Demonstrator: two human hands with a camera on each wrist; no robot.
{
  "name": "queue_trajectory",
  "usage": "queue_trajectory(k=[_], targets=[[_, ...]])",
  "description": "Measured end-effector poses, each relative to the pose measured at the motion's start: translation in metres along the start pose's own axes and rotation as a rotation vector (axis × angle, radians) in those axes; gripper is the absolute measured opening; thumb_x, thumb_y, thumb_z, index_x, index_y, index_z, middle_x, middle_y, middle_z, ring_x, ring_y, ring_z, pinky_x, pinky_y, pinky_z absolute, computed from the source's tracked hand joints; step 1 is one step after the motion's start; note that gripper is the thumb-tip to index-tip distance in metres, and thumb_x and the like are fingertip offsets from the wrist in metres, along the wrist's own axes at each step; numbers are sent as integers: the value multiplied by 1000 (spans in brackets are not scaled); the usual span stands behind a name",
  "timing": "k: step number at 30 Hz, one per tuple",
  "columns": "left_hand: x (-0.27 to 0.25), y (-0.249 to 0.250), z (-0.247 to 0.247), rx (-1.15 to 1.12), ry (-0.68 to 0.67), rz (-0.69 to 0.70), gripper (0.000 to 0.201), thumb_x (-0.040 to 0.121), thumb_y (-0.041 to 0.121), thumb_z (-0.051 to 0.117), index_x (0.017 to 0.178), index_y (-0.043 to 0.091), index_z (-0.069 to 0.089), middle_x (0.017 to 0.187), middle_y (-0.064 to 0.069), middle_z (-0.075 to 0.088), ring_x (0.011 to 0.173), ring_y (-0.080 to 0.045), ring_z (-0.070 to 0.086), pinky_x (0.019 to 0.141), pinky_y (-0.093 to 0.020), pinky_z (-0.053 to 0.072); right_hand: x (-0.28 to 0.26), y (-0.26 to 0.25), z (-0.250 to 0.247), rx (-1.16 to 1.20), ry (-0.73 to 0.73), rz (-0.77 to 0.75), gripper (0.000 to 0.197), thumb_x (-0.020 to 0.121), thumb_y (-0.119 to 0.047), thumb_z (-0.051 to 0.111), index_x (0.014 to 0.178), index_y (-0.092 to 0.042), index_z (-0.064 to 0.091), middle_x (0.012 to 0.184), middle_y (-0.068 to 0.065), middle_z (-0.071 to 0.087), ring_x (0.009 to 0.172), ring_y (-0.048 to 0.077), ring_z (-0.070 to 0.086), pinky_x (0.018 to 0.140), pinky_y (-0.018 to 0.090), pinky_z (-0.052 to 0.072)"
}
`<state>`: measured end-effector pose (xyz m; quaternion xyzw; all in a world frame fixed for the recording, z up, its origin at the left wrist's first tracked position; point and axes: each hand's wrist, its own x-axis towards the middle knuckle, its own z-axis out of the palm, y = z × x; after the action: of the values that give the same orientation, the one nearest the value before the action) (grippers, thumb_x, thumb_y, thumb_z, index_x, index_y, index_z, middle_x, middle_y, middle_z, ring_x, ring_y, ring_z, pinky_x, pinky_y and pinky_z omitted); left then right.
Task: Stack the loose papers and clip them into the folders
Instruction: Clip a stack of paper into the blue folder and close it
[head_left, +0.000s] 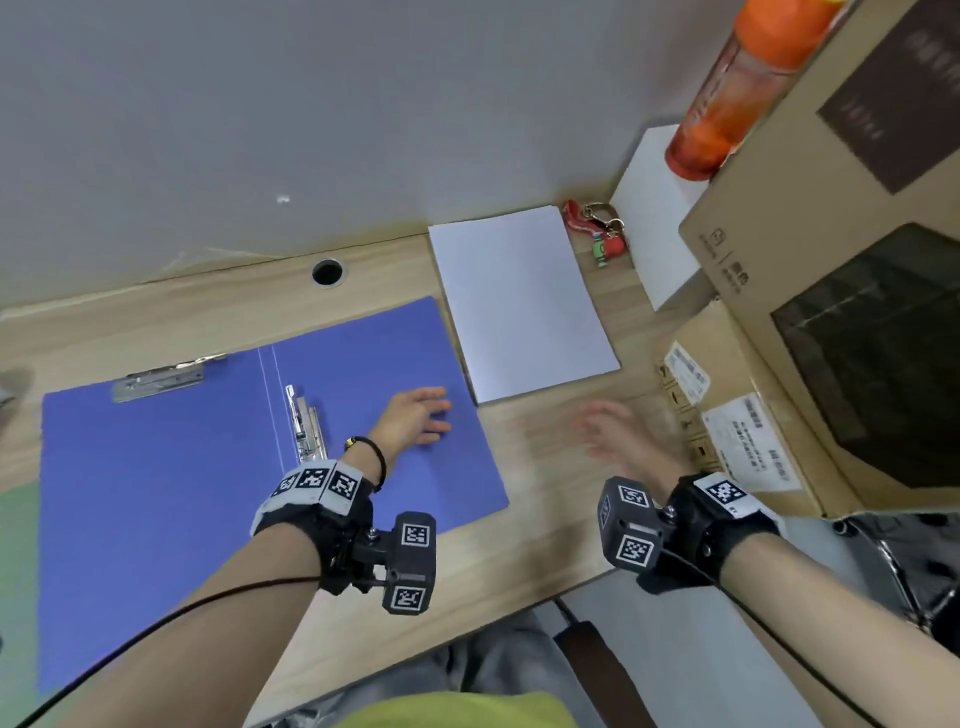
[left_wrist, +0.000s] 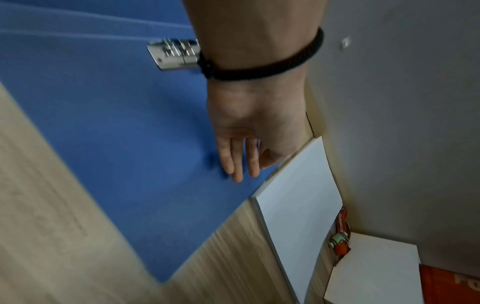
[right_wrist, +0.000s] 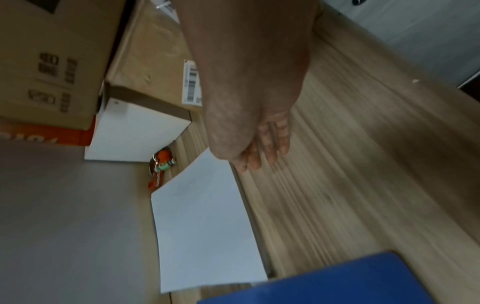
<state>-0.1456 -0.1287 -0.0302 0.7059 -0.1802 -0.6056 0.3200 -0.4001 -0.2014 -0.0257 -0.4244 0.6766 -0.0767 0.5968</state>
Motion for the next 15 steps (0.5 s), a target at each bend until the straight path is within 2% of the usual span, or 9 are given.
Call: queue_trajectory(k=[3,5,7,9,11,13,15], targets=[[11,8,19,16,-12,-34,45,100,15,46,145,10,38,122,-5,58,78,-17,59,71,-25,53,12,-5,-22,-28,35,14,16,96,-14,47,107,-24,54,112,1,57,99,17,55,77,29,49],[17,12,29,31,-15,-52,48,101,14,42,148,14,32,104,0,57,72,-17,52,70,-28,51,21,-10,-31,-63,60,32,20,92,-27,54,111,-27,52,108,-3,56,102,18,55,85,34,51],[20,15,36,29,-42,-58,46,101,11,38,147,17,35,91,0,52,65,-16,40,63,-30,42,33,-14,-37,-100,95,34,23,83,-38,56,105,-33,54,102,-7,56,101,20,57,91,43,51],[22,17,40,36,-63,-48,43,101,10,36,141,20,46,95,-3,51,63,-16,33,61,-30,36,42,-21,-38,-85,103,30,30,88,-31,52,117,-25,51,100,-5,53,104,25,56,96,47,48],[23,18,42,46,-56,-38,41,100,10,37,135,22,53,100,-1,54,64,-16,32,62,-29,37,44,-29,-37,-7,80,41,35,95,-23,48,129,-16,43,109,2,49,104,25,54,99,41,46],[23,18,42,64,-62,-37,41,99,11,37,133,24,56,102,1,55,66,-16,33,64,-27,39,46,-33,-37,43,44,41,37,97,-20,46,133,-16,41,118,2,44,99,18,48,96,35,45],[23,18,42,90,-77,-33,41,99,13,37,133,25,56,101,0,51,67,-16,33,63,-27,39,47,-35,-36,67,23,43,36,98,-20,45,133,-17,42,127,1,43,102,15,44,101,34,43]])
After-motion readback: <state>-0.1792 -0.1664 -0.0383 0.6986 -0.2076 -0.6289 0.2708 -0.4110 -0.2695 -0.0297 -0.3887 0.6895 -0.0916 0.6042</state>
